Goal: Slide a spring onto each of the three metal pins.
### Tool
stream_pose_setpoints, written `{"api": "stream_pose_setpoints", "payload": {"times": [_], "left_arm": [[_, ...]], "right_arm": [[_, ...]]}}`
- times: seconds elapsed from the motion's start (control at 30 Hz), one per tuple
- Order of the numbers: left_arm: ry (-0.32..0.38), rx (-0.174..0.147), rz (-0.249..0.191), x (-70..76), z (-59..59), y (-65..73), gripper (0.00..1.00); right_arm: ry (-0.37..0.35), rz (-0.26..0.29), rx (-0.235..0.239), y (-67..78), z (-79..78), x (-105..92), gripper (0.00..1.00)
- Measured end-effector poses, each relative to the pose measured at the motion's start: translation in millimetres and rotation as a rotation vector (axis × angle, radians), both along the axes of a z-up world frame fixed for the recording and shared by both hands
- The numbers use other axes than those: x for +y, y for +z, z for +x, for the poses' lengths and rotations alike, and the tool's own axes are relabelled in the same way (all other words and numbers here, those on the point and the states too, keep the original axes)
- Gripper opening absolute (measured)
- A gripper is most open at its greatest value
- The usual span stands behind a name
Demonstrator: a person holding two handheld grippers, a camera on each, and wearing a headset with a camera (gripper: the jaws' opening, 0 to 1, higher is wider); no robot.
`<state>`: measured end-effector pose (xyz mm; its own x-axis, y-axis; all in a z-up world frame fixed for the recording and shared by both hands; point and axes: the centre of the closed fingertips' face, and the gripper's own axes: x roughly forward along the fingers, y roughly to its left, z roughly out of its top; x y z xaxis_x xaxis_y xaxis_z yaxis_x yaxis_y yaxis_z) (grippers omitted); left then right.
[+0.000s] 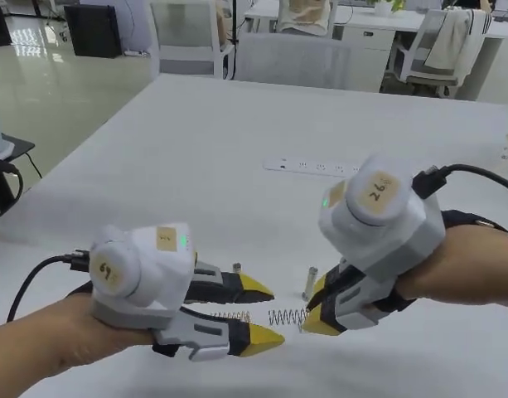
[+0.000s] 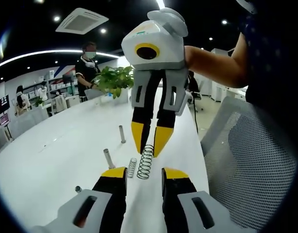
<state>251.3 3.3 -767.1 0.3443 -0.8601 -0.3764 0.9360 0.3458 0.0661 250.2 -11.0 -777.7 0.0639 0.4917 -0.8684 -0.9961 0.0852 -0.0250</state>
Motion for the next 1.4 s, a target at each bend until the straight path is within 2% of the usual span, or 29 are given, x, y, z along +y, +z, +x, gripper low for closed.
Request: {"api": "stream_pose_setpoints", "payload": {"times": [0.27,0.4,0.43,0.57,0.83,1.1,1.4], "left_arm": [[-0.022,-0.023,0.023,-3.4,-2.2,-2.6,0.14],[-0.028,-0.034,0.026,-4.5,-3.0,-2.6,0.08],[-0.028,-0.034,0.027,-4.5,-3.1,-2.6,0.04],[-0.037,-0.04,0.053,-3.8,-4.2,-7.5,0.04],[-0.045,-0.045,0.055,-3.6,-4.7,-7.2,0.03],[-0.048,-0.041,0.044,-3.6,-4.9,-5.4,0.02],[-0.063,-0.045,0.024,-5.8,-8.5,-0.4,0.02]], "right_arm": [[0.015,-0.003,0.001,-0.6,-1.6,1.4,0.09],[0.02,-0.007,0.005,-2.4,-3.7,1.7,0.09],[0.021,-0.005,0.004,-2.0,-3.8,1.9,0.09],[0.021,0.001,0.005,0.2,-4.1,2.6,0.09],[0.023,0.001,0.001,0.0,-4.6,2.6,0.09],[0.019,0.031,0.007,2.4,-5.4,3.8,0.12],[0.016,0.03,0.022,-4.8,-7.2,0.5,0.14]]}}
